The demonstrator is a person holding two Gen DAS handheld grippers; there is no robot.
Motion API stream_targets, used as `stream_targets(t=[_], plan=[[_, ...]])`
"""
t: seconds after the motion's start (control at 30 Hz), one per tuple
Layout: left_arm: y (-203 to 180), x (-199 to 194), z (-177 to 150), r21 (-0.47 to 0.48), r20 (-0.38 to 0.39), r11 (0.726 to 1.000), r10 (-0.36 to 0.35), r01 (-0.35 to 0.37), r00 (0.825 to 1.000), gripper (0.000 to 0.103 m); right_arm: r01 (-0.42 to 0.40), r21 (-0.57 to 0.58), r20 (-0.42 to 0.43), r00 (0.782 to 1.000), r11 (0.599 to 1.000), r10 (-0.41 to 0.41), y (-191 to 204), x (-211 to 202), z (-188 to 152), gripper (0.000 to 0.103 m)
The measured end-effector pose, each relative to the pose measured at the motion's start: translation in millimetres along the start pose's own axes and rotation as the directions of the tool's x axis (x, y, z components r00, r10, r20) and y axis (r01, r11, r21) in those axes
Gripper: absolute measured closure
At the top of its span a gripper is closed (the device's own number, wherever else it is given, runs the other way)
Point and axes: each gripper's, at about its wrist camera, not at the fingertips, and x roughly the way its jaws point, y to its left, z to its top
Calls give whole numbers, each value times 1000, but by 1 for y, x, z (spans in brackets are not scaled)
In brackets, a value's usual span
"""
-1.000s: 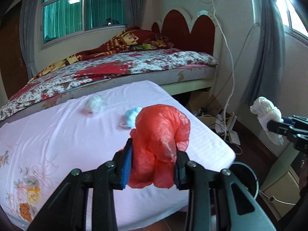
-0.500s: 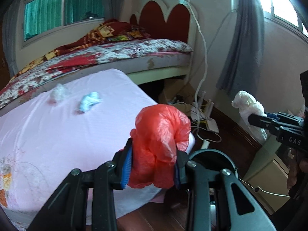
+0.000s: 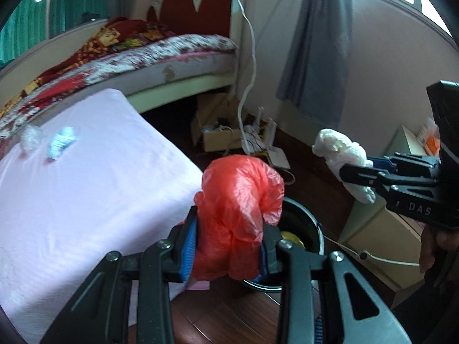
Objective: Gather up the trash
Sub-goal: 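Carry the white tissue and red plastic bag over the black bin and release both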
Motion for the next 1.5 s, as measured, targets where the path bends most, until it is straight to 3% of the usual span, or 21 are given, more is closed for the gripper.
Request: stream_targets(t=[0.37,0.63,1.17,1.23,1.27,1.3,1.33,1.37,1.5], plan=[[-26,45,-20,11,-117,997,-71,72,991,67,24,3,-136,990,1000,-23,-27,36,-42,72],[-35,78,-34,23,-202,994,-100,107,974,67,16,-12,-232,973,1000,-18,-35,74,-64,72],[-37,125,-41,8,-291,989,-139,148,947,66,-25,-45,-361,932,999,7,-23,141,-79,72],[-37,133,-42,-9,-310,985,-168,174,936,60,-34,-47,-375,927,998,14,-23,144,-81,71],[-37,135,-42,-17,-312,984,-173,176,934,45,-31,-61,-396,918,998,4,-24,149,-82,69],[-35,137,-43,-24,-314,987,-161,162,936,23,2,-87,-411,911,996,-38,-25,154,-84,49],[-32,135,-45,-30,-304,989,-147,144,941,15,48,-109,-412,907,993,-90,-29,156,-87,12],[-28,133,-46,-40,-292,991,-134,128,947,5,65,-115,-410,906,991,-107,-34,156,-89,2],[-12,128,-51,-53,-284,997,-62,49,957,3,108,-113,-423,894,988,-146,-45,154,-89,0]])
